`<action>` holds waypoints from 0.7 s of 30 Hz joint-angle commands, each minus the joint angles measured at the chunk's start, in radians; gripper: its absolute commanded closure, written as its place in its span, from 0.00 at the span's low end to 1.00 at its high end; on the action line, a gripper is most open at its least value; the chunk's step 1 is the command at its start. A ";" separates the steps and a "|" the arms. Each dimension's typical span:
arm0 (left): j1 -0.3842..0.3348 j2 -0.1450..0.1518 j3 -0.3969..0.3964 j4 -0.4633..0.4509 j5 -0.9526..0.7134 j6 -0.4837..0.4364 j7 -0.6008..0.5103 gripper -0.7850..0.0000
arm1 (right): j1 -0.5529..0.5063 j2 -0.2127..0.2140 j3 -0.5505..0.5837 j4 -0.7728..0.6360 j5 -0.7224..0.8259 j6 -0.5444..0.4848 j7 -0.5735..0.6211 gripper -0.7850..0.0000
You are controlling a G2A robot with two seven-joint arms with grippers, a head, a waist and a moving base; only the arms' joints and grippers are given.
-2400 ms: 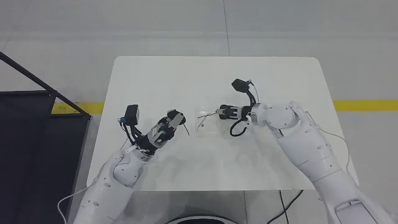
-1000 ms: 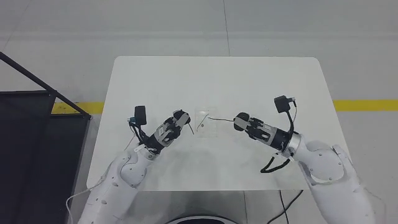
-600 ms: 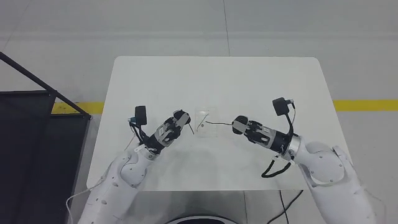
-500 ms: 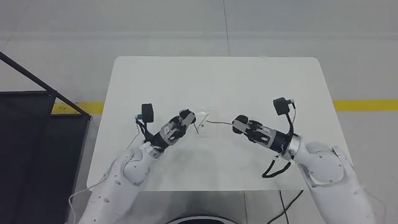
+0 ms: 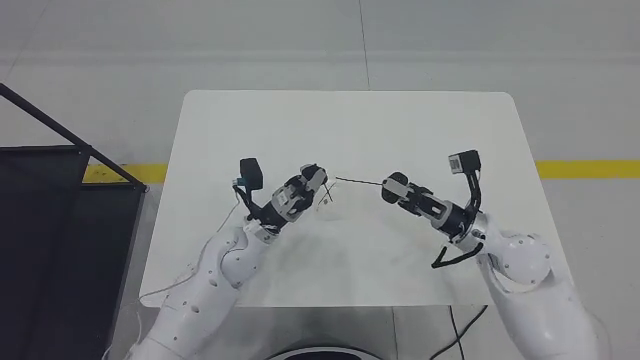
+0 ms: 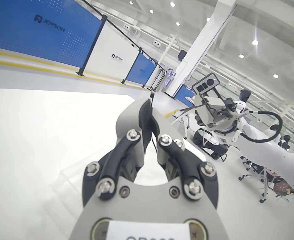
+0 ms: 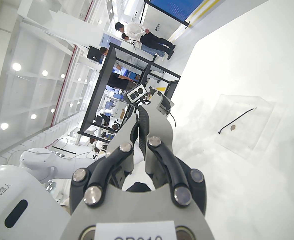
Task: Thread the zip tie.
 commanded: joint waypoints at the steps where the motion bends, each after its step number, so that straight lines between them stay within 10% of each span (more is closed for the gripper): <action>1: -0.003 -0.001 0.002 0.009 0.007 0.002 0.003 1.00 | 0.000 0.000 0.000 0.000 -0.002 0.001 0.000 1.00; 21: -0.003 -0.020 0.032 0.006 0.040 0.060 0.043 1.00 | -0.008 -0.013 -0.048 -0.051 -0.061 0.077 -0.146 1.00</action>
